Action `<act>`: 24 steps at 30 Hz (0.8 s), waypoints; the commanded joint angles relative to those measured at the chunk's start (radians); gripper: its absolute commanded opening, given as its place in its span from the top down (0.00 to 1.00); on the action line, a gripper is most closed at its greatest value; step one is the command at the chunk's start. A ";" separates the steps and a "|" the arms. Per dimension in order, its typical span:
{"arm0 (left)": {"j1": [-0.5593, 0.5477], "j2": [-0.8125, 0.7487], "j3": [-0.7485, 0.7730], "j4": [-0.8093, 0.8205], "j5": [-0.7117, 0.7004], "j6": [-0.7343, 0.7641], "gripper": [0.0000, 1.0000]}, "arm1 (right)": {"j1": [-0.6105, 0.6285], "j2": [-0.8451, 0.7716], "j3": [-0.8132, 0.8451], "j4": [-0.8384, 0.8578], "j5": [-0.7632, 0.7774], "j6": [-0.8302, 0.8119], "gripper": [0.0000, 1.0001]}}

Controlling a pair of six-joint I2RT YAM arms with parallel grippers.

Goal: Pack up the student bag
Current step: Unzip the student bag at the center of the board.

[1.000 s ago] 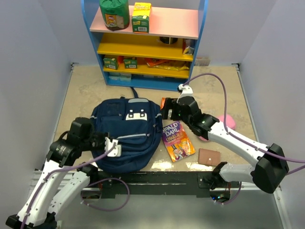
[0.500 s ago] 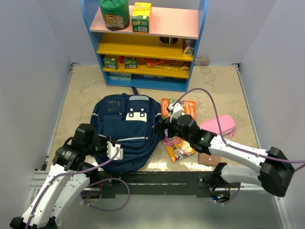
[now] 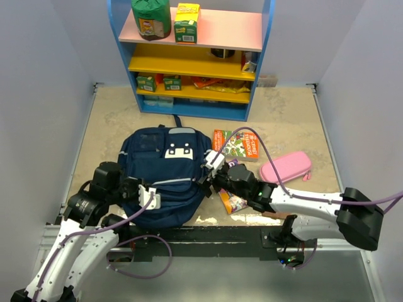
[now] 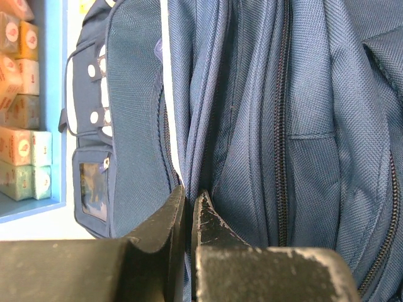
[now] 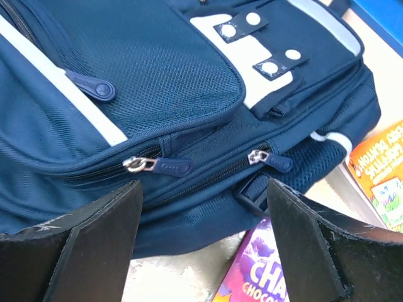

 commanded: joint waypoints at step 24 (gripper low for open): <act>0.001 -0.007 0.047 0.074 0.046 -0.037 1.00 | 0.036 0.080 0.042 0.109 -0.194 -0.096 0.82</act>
